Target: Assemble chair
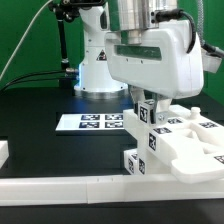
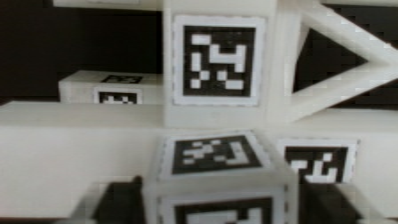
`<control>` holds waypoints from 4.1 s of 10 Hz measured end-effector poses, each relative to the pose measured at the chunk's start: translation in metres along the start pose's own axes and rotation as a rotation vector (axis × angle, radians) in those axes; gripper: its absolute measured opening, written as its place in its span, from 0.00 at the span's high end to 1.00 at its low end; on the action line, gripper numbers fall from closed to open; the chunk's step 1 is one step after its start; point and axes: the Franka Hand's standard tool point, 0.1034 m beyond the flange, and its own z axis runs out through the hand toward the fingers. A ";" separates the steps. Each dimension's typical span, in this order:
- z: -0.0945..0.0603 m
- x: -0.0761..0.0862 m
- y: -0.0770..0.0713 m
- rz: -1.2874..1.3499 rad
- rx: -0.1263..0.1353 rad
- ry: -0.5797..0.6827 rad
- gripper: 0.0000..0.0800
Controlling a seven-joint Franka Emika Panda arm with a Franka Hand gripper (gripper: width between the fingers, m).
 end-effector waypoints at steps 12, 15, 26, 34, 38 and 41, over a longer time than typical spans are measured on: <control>-0.051 -0.017 -0.009 -0.030 0.059 -0.013 0.19; -0.055 -0.038 -0.002 -0.054 0.058 -0.024 0.19; -0.033 -0.124 0.067 -0.346 0.043 -0.037 0.19; 0.003 -0.126 0.123 -1.008 0.009 -0.038 0.19; 0.012 -0.125 0.127 -1.230 -0.014 -0.006 0.19; 0.026 -0.122 0.138 -1.235 -0.024 0.010 0.19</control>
Offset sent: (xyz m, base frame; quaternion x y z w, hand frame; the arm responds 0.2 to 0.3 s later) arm -0.0117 0.0091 0.0330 0.0056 -0.0119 -0.0151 0.9998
